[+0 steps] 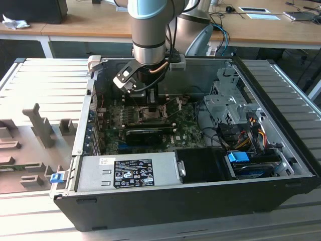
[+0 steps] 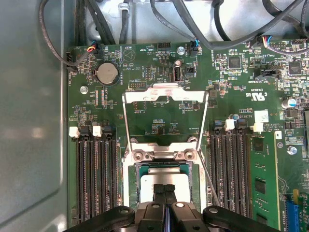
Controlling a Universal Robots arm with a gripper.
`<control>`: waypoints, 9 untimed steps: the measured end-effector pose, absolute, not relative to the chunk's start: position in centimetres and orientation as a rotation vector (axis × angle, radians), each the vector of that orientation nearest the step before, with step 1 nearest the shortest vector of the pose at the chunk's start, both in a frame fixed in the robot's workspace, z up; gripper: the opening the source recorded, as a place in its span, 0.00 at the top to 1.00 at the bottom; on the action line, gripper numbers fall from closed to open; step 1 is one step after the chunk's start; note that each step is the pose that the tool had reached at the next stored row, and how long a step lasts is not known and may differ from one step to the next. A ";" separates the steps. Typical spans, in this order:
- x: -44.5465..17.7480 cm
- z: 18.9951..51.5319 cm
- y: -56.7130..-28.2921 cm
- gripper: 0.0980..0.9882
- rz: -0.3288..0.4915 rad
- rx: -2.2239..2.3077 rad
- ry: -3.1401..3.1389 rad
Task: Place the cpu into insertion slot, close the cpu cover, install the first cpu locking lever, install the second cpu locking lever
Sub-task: 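Place the cpu into insertion slot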
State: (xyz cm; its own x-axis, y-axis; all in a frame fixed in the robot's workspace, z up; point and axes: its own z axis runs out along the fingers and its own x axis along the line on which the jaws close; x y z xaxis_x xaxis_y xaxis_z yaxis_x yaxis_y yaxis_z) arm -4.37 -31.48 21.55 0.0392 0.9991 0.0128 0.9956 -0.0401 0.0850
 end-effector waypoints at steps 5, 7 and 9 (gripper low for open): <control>-4.4 21.7 -31.5 0.99 0.105 2.226 2.139; -4.4 21.7 -31.5 0.99 0.106 2.226 2.139; -4.4 21.8 -31.5 0.99 0.105 2.226 2.139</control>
State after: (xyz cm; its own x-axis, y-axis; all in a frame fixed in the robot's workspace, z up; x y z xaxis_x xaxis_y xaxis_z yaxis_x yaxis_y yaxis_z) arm -4.37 -31.48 21.80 0.0392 0.9991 0.0127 0.9956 -0.0402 0.0850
